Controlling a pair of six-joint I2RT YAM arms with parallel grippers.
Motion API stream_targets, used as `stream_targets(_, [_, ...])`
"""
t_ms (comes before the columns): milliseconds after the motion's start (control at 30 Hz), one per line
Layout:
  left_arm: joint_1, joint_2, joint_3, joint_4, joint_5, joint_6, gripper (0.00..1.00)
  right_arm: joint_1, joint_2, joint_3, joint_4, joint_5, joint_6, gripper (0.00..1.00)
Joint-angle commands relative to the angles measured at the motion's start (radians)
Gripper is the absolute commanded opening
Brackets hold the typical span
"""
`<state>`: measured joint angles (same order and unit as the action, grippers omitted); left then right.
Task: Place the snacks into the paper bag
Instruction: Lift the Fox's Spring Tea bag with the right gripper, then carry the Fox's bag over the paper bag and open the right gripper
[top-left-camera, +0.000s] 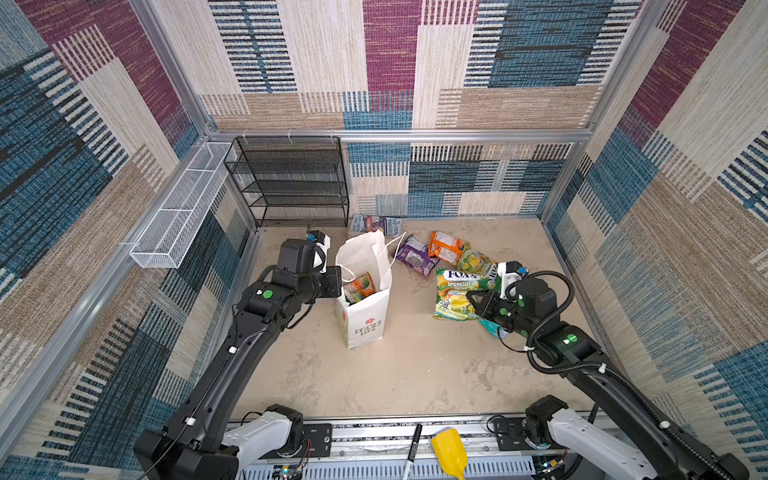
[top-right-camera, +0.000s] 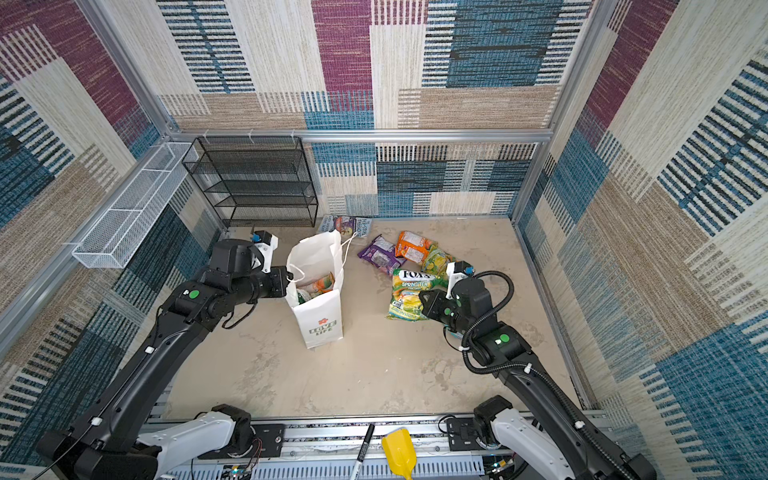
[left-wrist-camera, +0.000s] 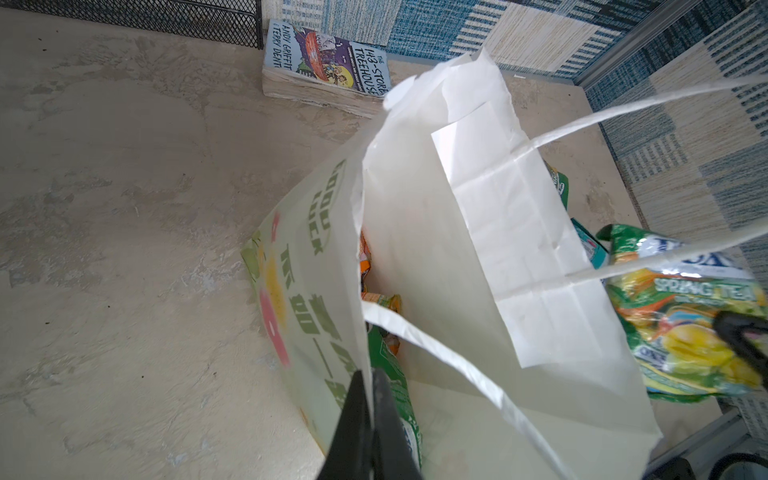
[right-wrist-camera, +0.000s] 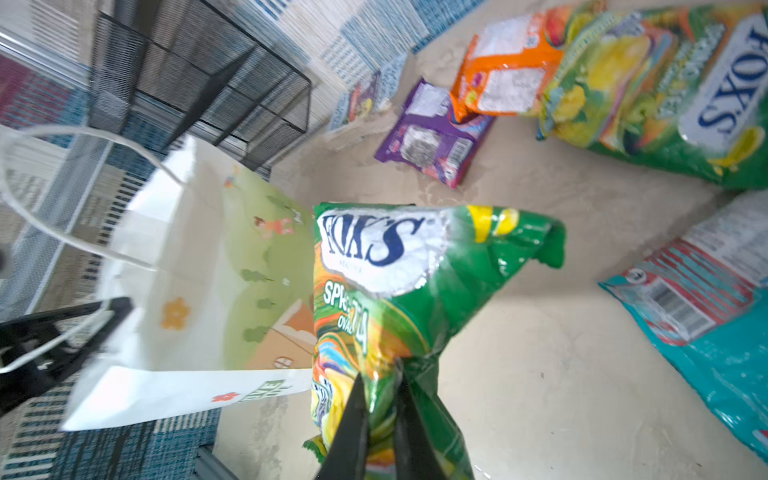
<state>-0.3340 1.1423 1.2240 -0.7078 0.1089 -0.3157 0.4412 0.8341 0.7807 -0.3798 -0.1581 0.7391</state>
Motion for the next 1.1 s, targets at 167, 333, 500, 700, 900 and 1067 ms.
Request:
stream_targets(167, [0.007, 0.003, 0.005, 0.06, -0.013, -0.015, 0.0, 0.041, 0.102, 0.343, 0.045, -0.061, -0.073, 0.0])
stream_targets(333, [0.008, 0.021, 0.003, 0.064, 0.006, -0.02, 0.0, 0.158, 0.222, 0.533, 0.051, 0.008, -0.119, 0.0])
stream_targets(500, [0.008, 0.017, -0.001, 0.07, 0.002, -0.017, 0.0, 0.261, 0.369, 0.704, 0.044, 0.041, -0.149, 0.0])
stream_targets(700, [0.009, 0.016, -0.001, 0.071, 0.003, -0.016, 0.0, 0.344, 0.56, 0.897, 0.004, 0.105, -0.193, 0.0])
stream_targets(900, [0.01, 0.015, -0.001, 0.063, -0.019, -0.017, 0.0, 0.386, 0.743, 1.005, -0.071, 0.161, -0.224, 0.0])
stream_targets(1067, [0.015, 0.019, 0.004, 0.045, -0.069, -0.023, 0.0, 0.413, 0.828, 0.999, -0.11, 0.211, -0.242, 0.0])
